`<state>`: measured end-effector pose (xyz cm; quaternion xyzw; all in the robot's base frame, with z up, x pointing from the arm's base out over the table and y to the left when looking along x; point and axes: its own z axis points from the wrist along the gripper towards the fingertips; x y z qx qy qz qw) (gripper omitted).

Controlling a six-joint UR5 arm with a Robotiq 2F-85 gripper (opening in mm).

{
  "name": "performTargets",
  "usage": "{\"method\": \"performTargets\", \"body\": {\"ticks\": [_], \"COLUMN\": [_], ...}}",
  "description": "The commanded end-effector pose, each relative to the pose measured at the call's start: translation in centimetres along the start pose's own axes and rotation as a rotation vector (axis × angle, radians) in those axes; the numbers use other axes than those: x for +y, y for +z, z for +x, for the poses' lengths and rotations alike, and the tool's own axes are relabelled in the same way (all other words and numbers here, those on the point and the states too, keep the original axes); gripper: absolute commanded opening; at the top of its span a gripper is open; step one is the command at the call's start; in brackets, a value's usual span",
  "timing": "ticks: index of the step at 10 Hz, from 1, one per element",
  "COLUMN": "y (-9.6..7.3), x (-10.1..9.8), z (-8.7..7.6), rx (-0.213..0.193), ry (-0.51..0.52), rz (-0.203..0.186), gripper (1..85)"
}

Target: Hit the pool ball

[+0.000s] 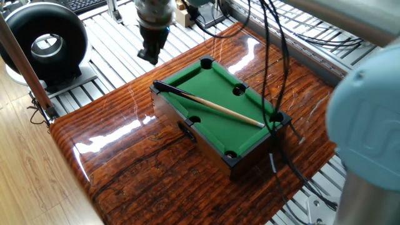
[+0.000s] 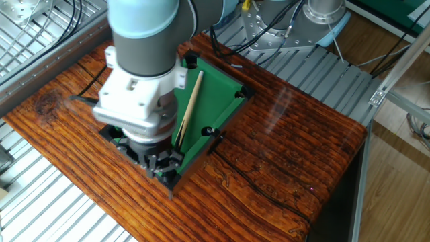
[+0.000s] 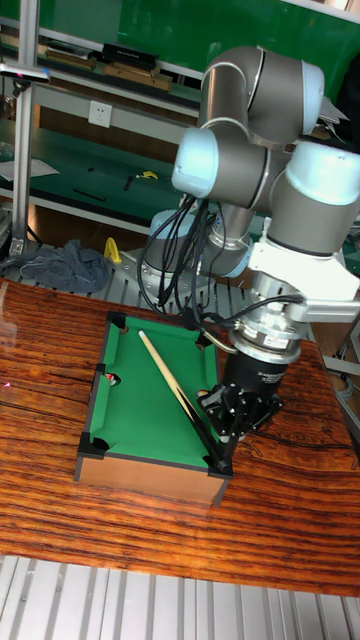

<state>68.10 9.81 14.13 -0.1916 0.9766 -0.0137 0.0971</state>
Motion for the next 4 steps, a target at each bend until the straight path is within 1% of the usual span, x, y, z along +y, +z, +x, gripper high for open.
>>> {"method": "performTargets", "body": {"ticks": [1,2,3,4], "y": [-0.9,-1.0,-1.1,-1.1], "x": [-0.2,0.6,1.4,1.7], "z": [-2.1,-1.2,0.1,0.6], "rx": [-0.005,0.034,0.083,0.104], "ry": [0.015,0.059,0.082,0.094], "rz": [-0.033,-0.065,-0.094,-0.109], "gripper": [1.3,1.3,1.3,1.3]}}
